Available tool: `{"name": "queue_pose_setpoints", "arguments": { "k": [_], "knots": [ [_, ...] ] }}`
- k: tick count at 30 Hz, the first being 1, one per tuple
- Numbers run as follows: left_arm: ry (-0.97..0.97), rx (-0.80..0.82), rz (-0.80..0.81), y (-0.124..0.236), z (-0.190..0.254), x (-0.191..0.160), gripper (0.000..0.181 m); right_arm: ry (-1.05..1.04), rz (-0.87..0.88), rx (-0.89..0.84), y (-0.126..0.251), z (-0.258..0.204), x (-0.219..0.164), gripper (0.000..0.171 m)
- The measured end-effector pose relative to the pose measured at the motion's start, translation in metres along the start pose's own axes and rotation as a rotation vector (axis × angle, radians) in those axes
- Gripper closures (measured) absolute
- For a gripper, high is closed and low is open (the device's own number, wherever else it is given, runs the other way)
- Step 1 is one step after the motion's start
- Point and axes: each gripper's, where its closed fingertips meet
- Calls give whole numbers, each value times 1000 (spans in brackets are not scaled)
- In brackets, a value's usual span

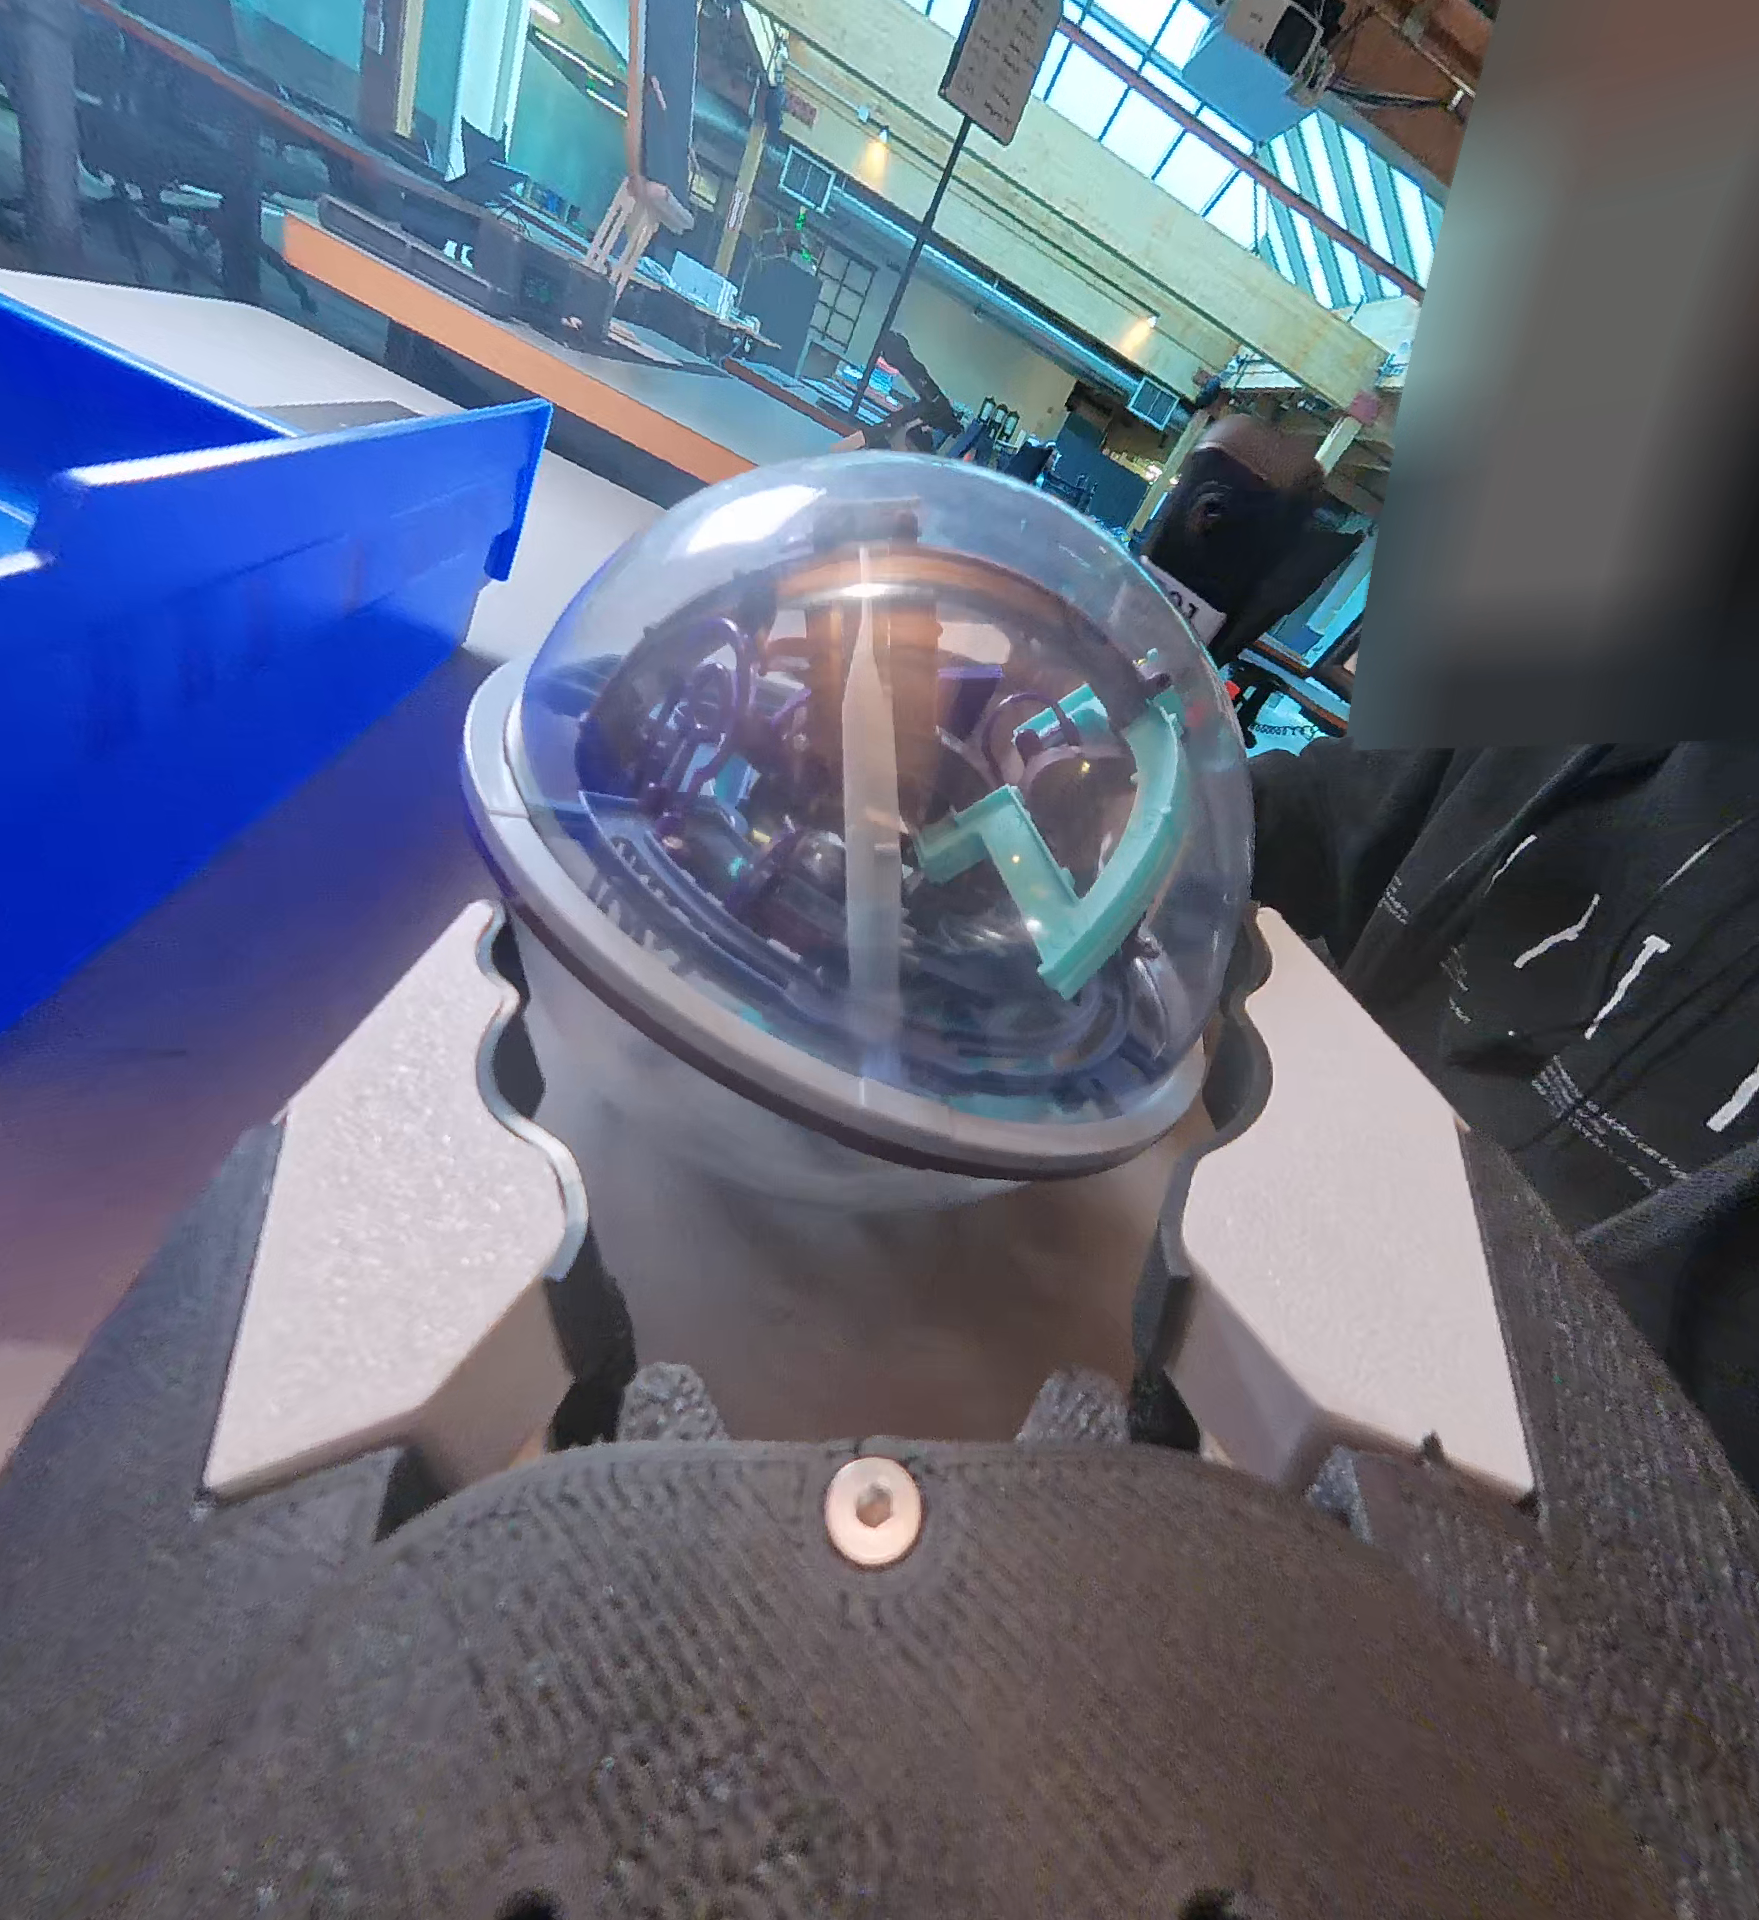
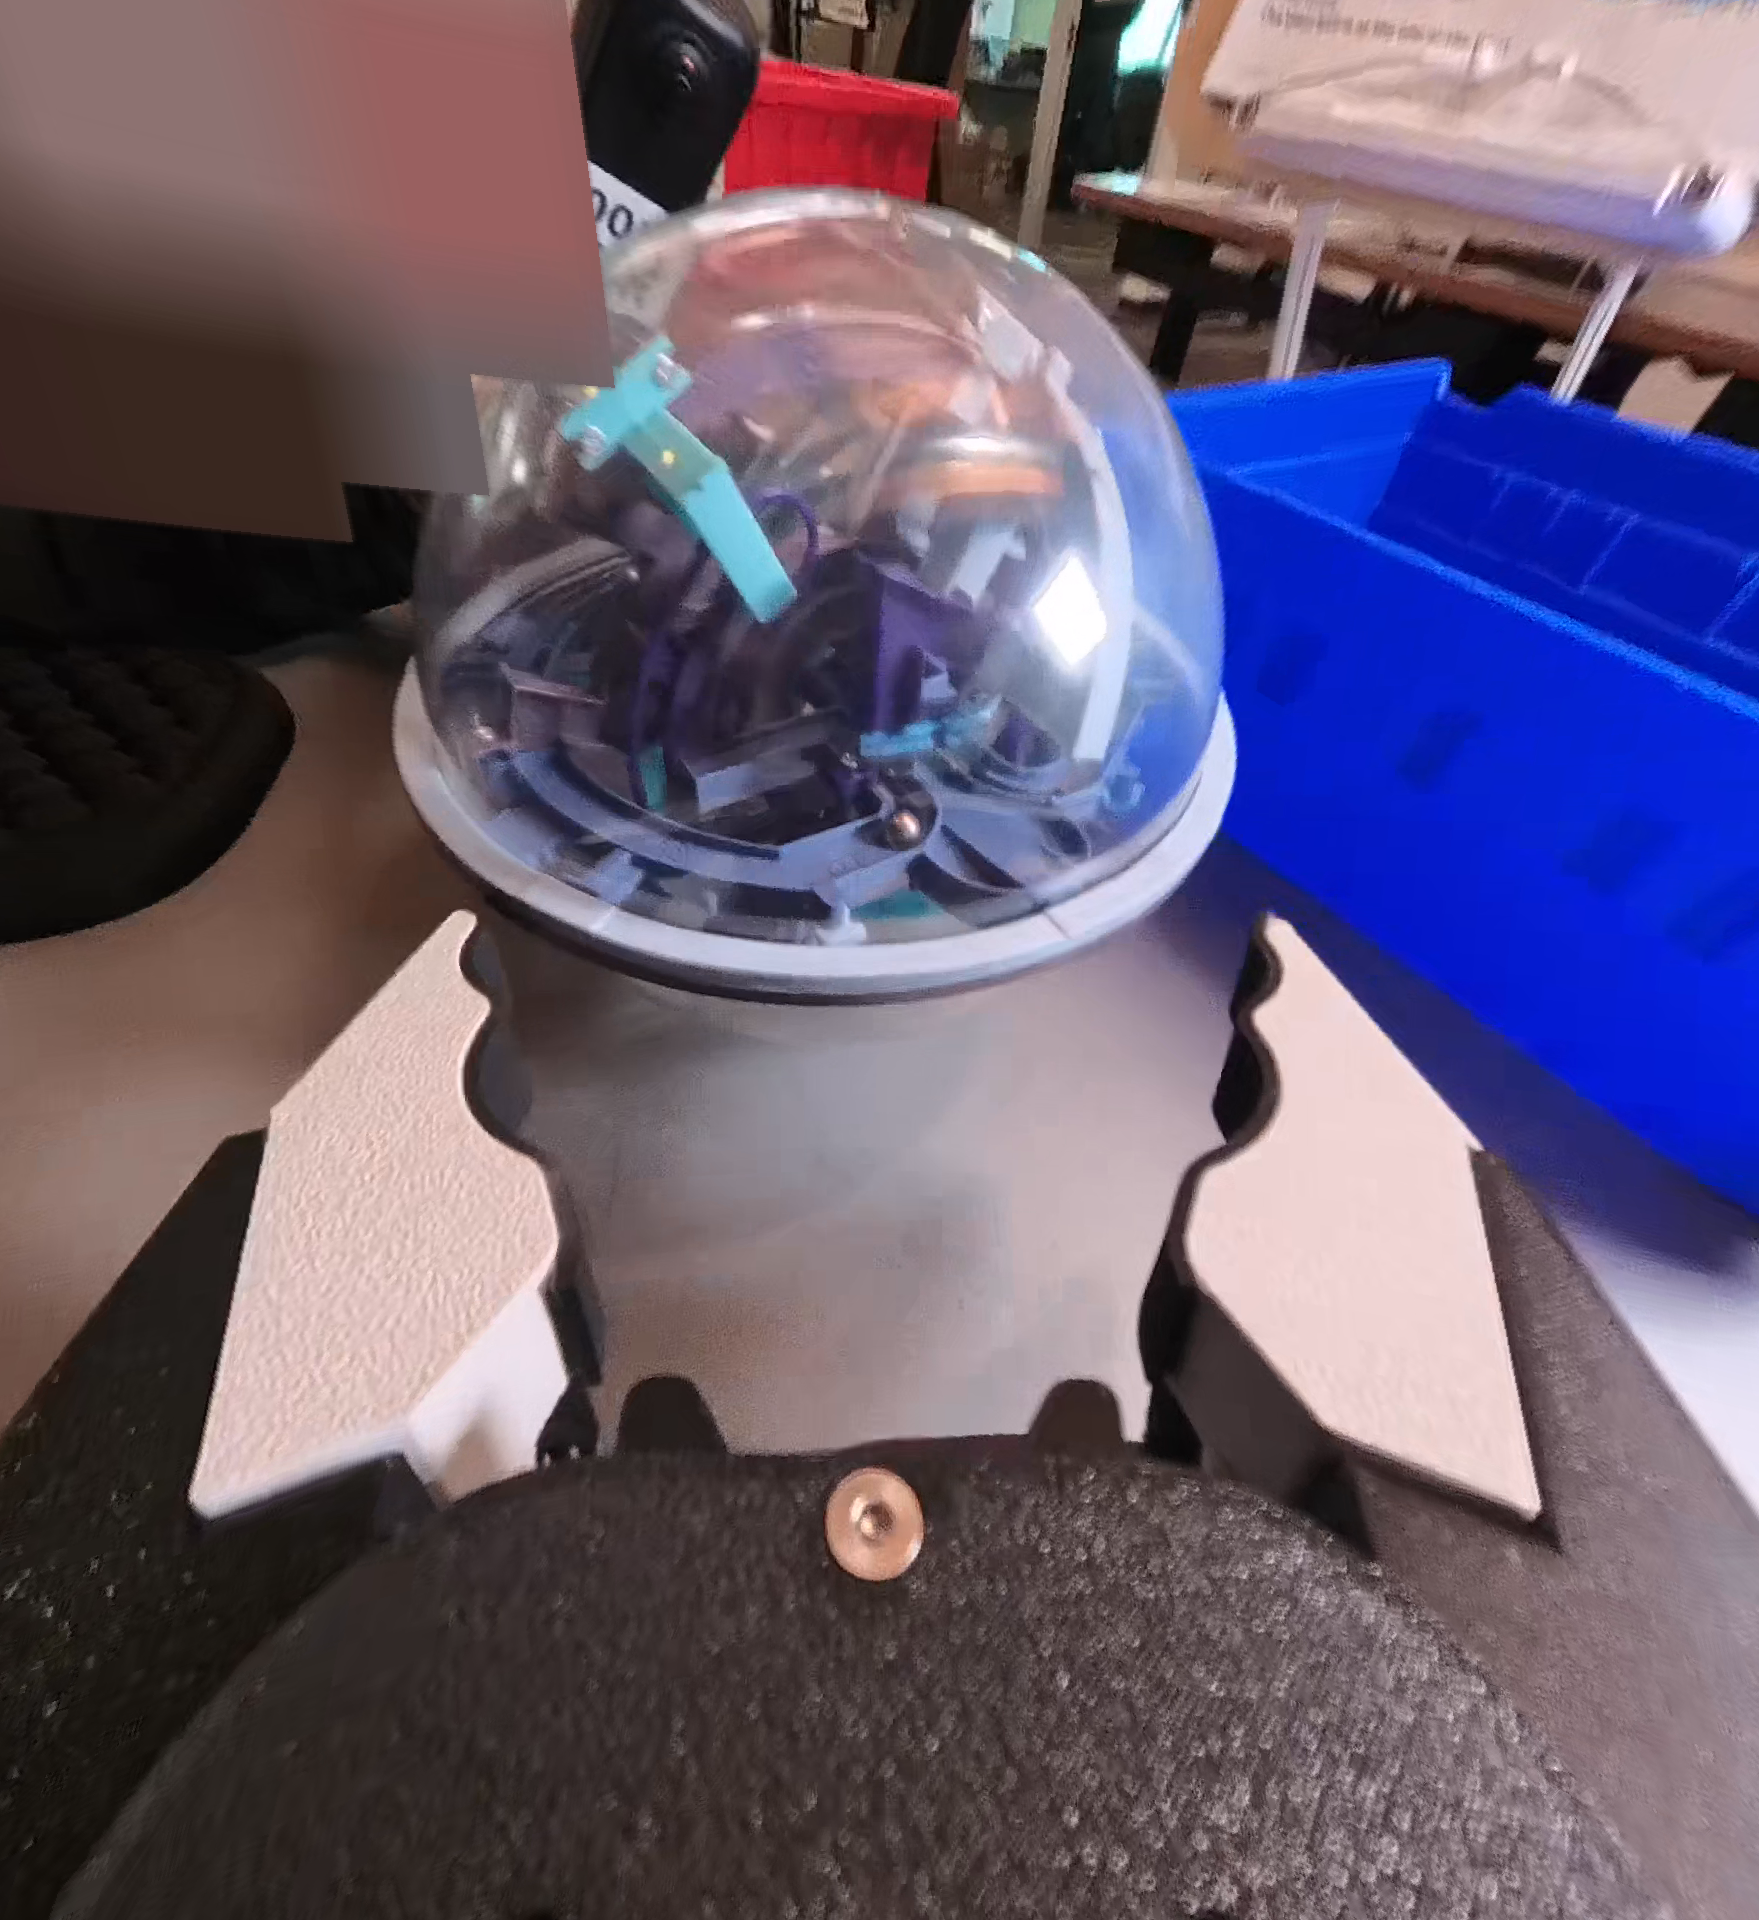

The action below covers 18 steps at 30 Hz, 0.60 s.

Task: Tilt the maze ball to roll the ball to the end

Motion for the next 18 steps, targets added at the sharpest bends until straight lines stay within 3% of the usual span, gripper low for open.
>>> {"name": "queue_pose_setpoints", "arguments": {
  "k": [10,15,18],
  "knots": [
    [92,-7,-106,-3,-2,-14,52,-97,19,102,-8,-7,5,39],
    [-81,149,-75,6,-11,11,46,-111,33,93,-7,-4,7,43],
    [-173,176,-71,-6,0,25,43,-112,22,88,-10,-2,5,42]
  ]
}}
Point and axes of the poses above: each gripper's, where its closed fingertips meet, y back along the fingers, x out of its top, z = x × y across the jaws, and after that the axes turned 1 degree about x, right-handed
